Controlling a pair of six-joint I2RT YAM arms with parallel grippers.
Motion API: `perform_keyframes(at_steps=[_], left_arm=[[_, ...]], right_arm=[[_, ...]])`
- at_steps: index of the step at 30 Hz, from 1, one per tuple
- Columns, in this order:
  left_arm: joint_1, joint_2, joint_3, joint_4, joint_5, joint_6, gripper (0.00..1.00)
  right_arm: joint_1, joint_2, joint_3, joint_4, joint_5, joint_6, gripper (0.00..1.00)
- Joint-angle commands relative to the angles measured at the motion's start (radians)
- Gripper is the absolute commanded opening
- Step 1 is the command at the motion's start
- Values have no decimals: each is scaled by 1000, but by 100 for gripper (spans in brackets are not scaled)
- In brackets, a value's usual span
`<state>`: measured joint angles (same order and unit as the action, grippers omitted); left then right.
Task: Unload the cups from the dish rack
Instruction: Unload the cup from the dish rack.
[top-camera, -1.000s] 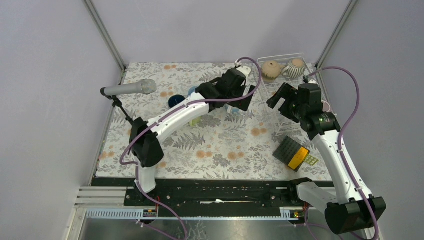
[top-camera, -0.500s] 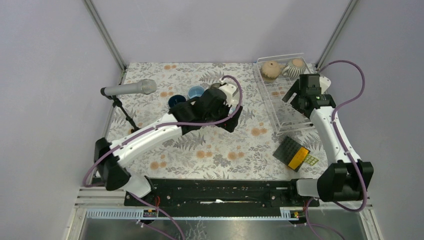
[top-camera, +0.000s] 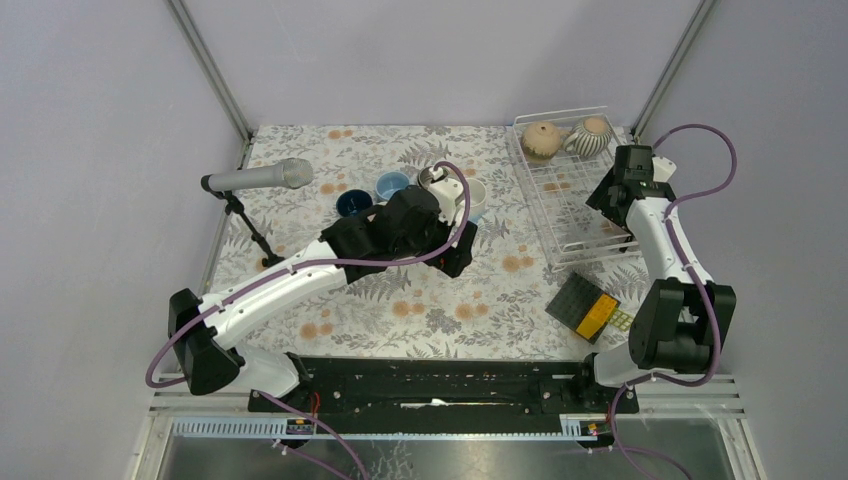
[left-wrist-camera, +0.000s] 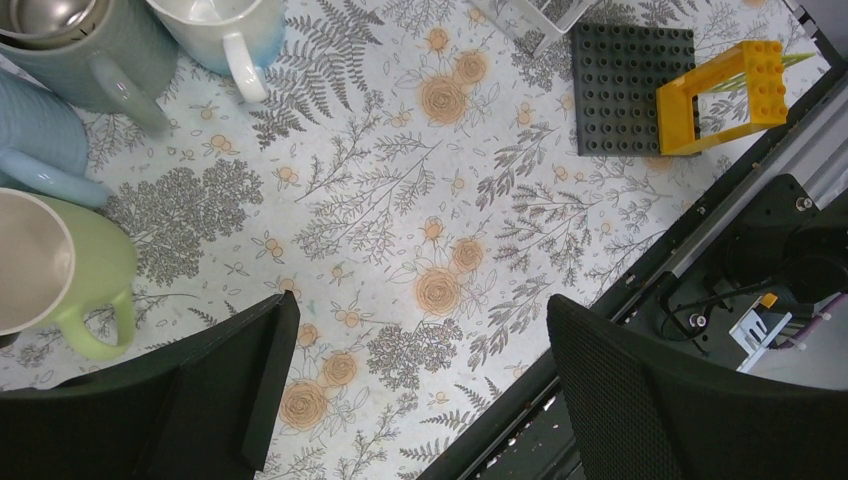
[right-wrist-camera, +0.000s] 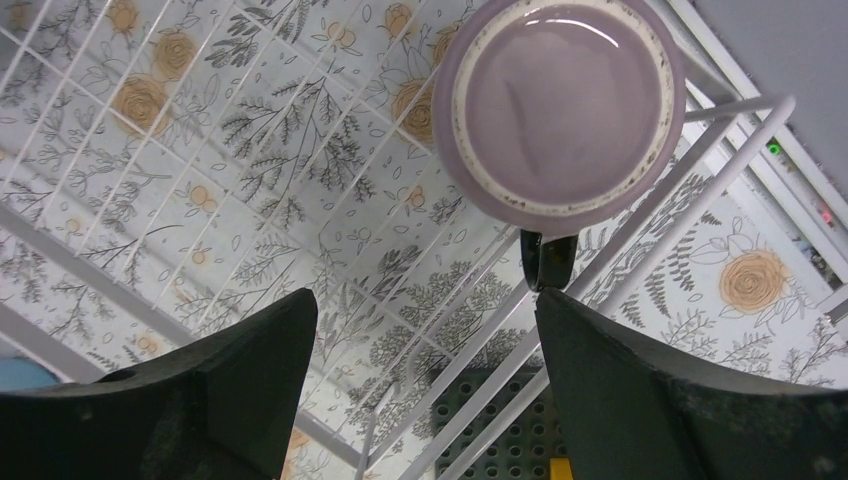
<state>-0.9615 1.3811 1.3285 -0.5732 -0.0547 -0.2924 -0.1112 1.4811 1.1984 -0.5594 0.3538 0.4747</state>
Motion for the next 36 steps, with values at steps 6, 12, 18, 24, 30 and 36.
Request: perform_keyframes(at_steps=[6, 12, 18, 24, 30, 36], left_arm=[[-3, -46, -16, 58, 30, -5, 99], [-3, -43, -22, 64, 32, -4, 99], [6, -45, -29, 73, 44, -8, 99], [15, -41, -29, 76, 50, -14, 99], [20, -40, -35, 81, 50, -17, 99], [22, -38, -34, 81, 50, -19, 99]], right_arm=[[-40, 45, 42, 28, 65, -76, 87], [-62, 64, 9, 29, 73, -72, 85], [-72, 96, 0, 33, 74, -70, 84], [-80, 114, 3, 33, 55, -65, 82], [-81, 136, -2, 33, 46, -54, 77], [-81, 149, -10, 33, 58, -52, 71]])
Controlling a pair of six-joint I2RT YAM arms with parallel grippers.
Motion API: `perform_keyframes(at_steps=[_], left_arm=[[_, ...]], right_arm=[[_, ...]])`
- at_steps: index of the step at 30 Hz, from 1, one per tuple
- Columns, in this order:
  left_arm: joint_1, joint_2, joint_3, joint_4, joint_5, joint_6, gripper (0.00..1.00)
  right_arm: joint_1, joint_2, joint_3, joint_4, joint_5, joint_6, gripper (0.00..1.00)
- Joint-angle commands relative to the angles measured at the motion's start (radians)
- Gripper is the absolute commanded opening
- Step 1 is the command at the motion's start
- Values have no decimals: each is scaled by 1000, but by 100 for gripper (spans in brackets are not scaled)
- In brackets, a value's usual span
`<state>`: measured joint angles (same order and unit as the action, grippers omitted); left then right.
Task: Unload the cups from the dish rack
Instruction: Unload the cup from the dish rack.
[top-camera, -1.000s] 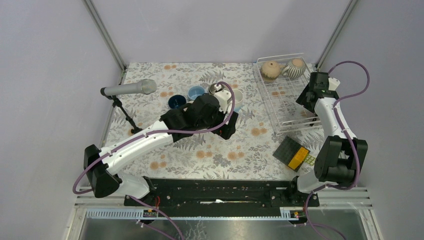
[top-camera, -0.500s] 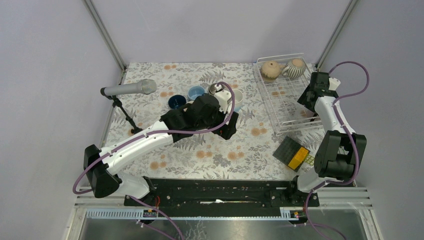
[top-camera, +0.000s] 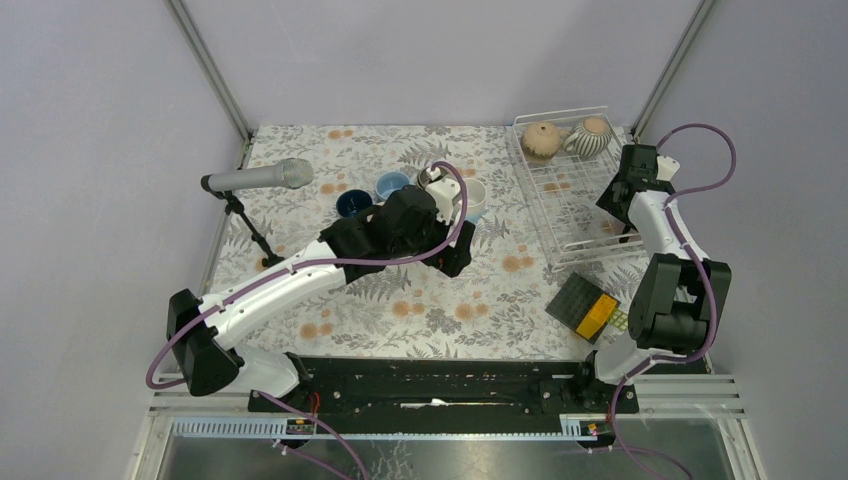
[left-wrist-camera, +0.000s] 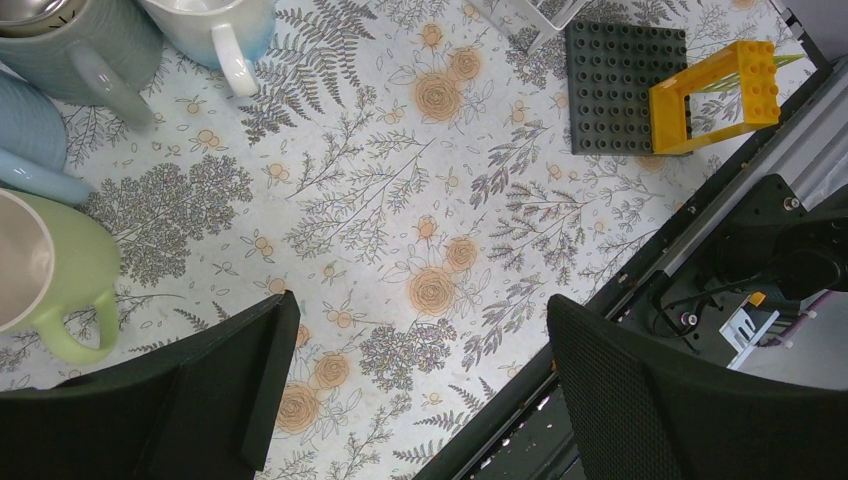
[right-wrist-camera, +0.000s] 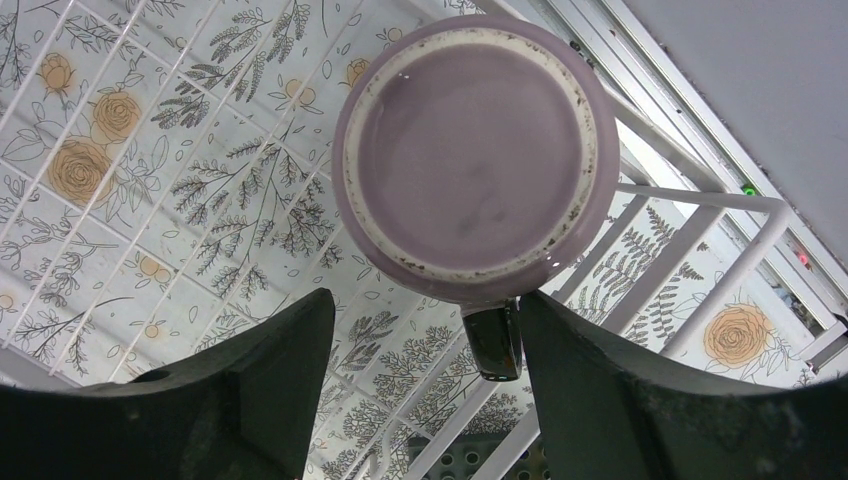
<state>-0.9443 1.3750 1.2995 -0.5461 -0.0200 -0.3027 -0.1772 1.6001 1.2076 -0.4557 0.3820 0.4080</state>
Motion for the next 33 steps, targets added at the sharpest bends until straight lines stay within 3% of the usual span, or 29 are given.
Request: perform_keyframes(at_steps=[1, 17, 21, 28, 33], left_arm=[[5, -31, -5, 54, 27, -9, 99], [10, -19, -8, 59, 48, -15, 99], [12, -15, -8, 61, 53, -18, 99], [17, -9, -11, 65, 61, -23, 99], [21, -1, -14, 70, 73, -28, 99]], right_arm=[[-15, 31, -21, -70, 31, 16, 70], [-16, 41, -61, -72, 42, 30, 45], [-16, 31, -67, -73, 44, 31, 32], [-16, 3, -64, -80, 36, 37, 0], [-14, -47, -38, -82, 15, 46, 0]])
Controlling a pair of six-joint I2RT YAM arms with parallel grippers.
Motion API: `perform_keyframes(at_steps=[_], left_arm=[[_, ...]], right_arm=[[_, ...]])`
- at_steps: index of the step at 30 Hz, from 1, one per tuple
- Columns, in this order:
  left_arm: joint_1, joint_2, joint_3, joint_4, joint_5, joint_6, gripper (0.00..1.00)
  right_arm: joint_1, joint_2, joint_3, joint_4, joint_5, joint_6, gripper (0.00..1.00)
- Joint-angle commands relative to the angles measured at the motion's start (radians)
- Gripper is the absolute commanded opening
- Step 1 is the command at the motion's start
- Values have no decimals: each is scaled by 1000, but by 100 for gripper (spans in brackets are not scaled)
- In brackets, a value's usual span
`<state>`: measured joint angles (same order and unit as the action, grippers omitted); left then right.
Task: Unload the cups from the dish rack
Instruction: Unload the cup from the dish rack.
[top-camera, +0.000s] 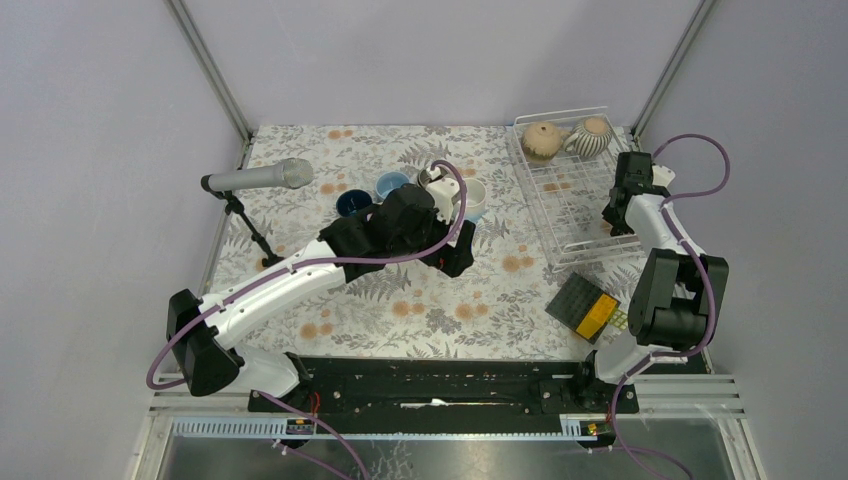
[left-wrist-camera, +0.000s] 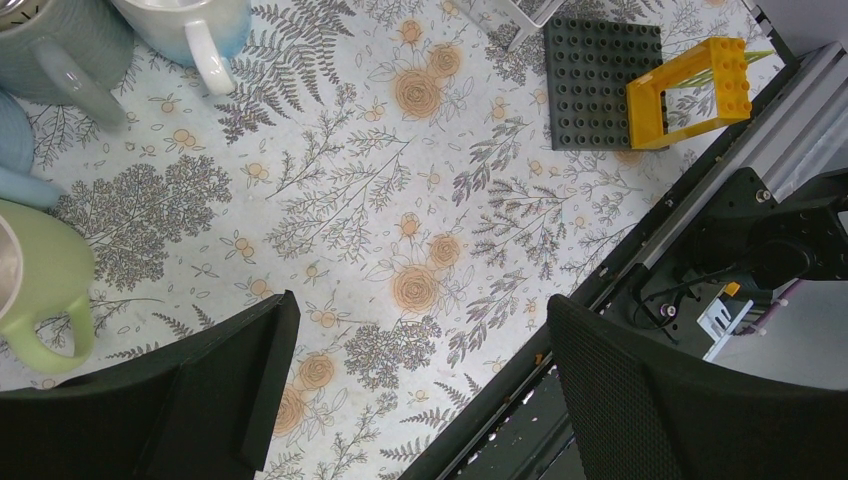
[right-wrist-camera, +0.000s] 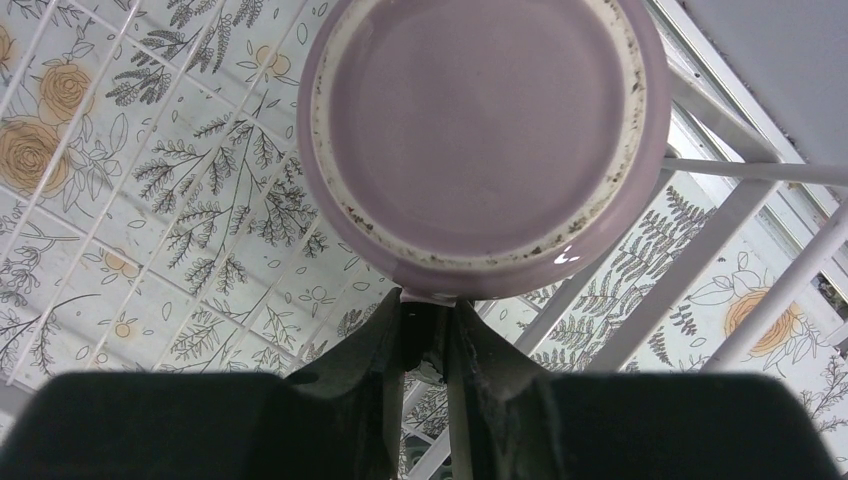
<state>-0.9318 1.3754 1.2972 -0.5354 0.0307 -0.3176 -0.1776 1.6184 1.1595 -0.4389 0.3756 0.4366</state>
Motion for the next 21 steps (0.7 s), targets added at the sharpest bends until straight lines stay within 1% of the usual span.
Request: perform_keyframes(at_steps=[1, 7, 21], left_arm=[[10, 0, -14, 63, 25, -16, 99], [16, 2, -21, 77, 38, -27, 99], [16, 16, -60, 155, 58, -85, 99]], right_arm=[[-14, -78, 17, -97, 16, 20, 0], [-5, -150, 52, -63, -9, 25, 0], [33, -181, 128, -11, -103, 52, 0]])
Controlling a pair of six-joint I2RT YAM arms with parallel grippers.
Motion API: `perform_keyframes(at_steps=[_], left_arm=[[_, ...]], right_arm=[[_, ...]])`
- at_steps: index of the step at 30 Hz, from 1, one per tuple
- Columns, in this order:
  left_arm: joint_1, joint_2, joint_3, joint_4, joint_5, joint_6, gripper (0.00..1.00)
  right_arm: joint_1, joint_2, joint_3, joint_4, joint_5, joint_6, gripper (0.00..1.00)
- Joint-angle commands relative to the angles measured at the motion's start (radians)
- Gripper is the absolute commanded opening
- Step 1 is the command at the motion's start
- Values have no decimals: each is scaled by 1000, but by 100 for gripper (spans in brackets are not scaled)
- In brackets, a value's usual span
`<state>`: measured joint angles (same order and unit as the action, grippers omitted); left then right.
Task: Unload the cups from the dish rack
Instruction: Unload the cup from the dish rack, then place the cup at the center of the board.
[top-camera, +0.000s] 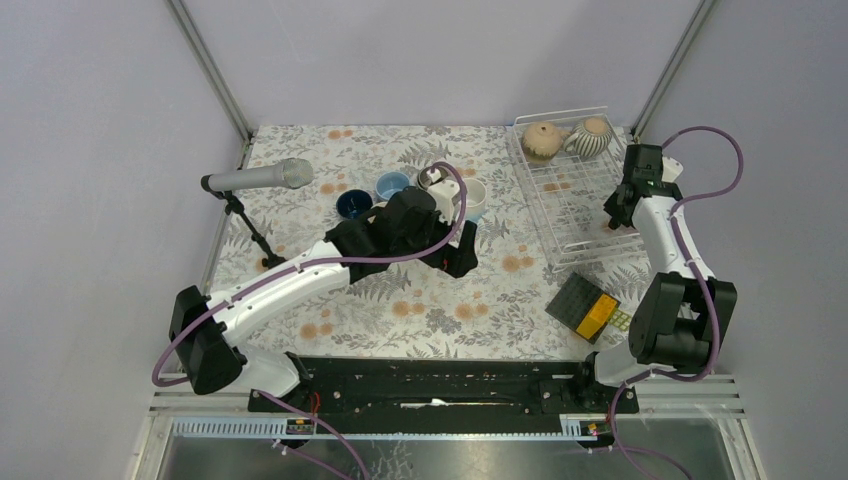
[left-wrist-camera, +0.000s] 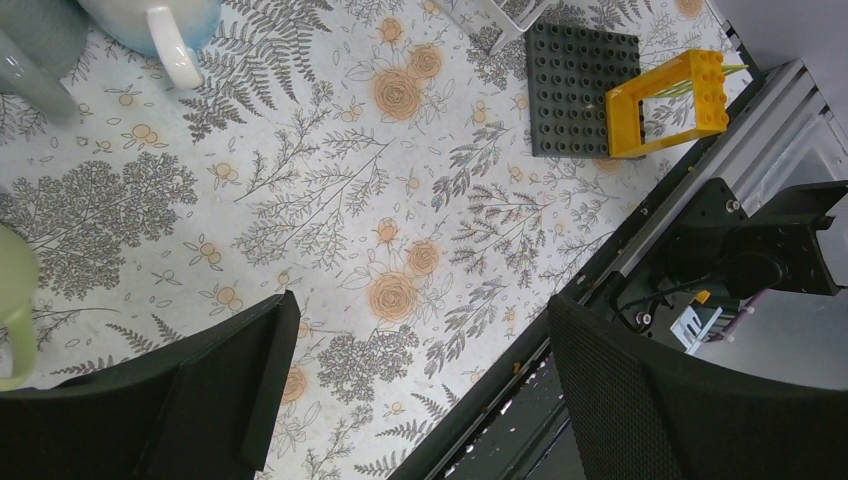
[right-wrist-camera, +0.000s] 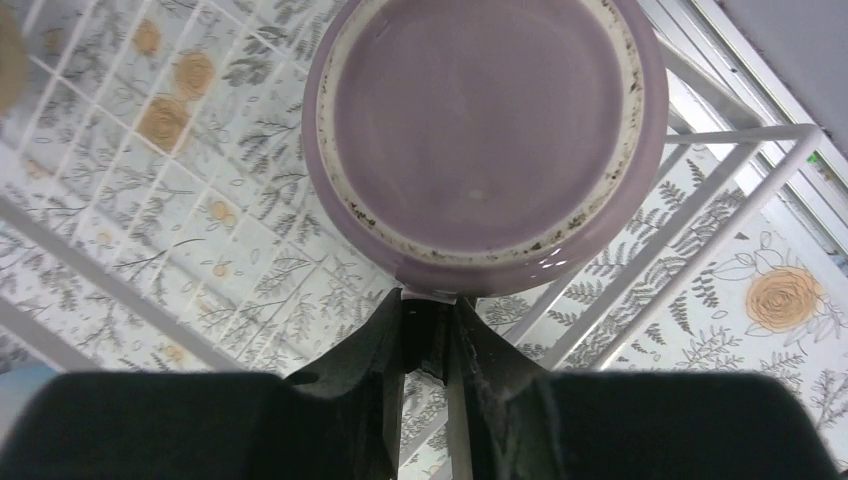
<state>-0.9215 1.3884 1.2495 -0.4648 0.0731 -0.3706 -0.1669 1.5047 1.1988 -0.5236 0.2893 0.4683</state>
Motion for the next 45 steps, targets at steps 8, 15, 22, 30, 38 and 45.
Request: perform_keyframes(at_steps=[8, 15, 22, 30, 38, 45], left_arm=[[-3, -20, -125, 238, -23, -163, 99], [-10, -68, -281, 448, -53, -312, 99], [13, -124, -450, 684, -37, -492, 99], [88, -165, -643, 992, -12, -714, 99], [132, -84, -743, 1315, 5, -895, 99], [167, 55, -773, 1565, 39, -1061, 99]], right_arm=[[116, -87, 169, 97, -54, 45, 0], [240, -130, 166, 121, -131, 92, 0], [336, -200, 54, 227, -324, 176, 0], [425, -281, -99, 351, -537, 287, 0], [479, -360, -274, 509, -696, 414, 0], [489, -399, -385, 676, -809, 548, 0]])
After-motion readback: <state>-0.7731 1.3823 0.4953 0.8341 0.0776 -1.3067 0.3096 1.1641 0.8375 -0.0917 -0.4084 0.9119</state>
